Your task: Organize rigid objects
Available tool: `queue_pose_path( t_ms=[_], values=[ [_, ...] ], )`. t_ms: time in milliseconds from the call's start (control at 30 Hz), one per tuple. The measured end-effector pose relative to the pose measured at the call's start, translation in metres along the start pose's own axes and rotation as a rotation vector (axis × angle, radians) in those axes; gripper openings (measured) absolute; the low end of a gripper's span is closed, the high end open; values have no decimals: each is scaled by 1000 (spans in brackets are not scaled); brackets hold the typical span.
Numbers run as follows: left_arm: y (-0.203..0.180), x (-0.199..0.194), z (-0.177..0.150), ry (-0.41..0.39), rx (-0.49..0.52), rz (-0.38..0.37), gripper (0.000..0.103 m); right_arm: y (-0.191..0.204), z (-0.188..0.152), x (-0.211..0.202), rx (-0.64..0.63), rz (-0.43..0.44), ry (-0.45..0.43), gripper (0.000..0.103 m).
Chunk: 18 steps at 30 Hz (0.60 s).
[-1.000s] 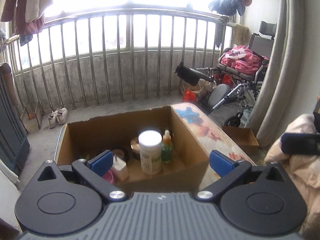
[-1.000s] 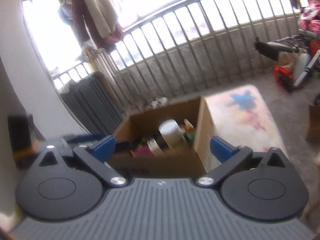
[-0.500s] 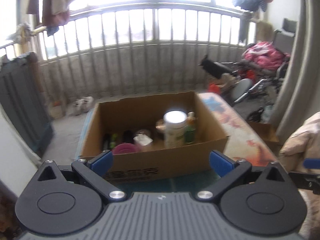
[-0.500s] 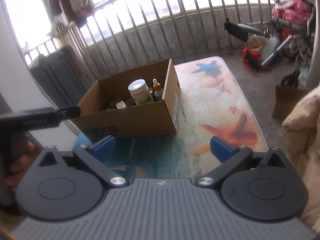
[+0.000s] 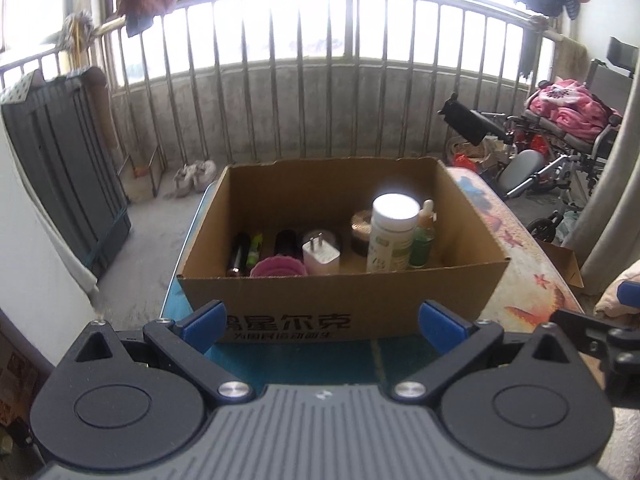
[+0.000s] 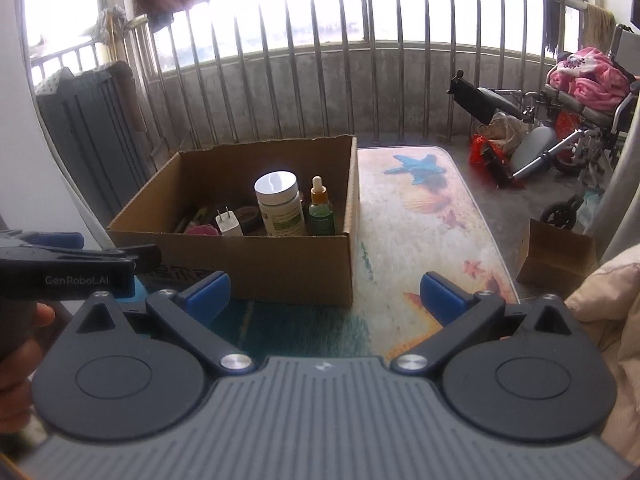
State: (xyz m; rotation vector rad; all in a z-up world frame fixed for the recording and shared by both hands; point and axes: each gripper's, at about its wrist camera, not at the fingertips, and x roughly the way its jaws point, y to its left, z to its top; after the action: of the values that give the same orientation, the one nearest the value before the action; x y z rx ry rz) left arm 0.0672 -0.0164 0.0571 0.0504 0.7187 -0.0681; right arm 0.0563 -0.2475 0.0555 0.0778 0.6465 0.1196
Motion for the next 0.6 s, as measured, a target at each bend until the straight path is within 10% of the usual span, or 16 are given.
queue_pose_path(
  t_ms=[600],
  values=[
    [3, 35, 16, 23, 17, 37, 103, 12, 28, 82, -7, -13, 50, 102]
  ],
)
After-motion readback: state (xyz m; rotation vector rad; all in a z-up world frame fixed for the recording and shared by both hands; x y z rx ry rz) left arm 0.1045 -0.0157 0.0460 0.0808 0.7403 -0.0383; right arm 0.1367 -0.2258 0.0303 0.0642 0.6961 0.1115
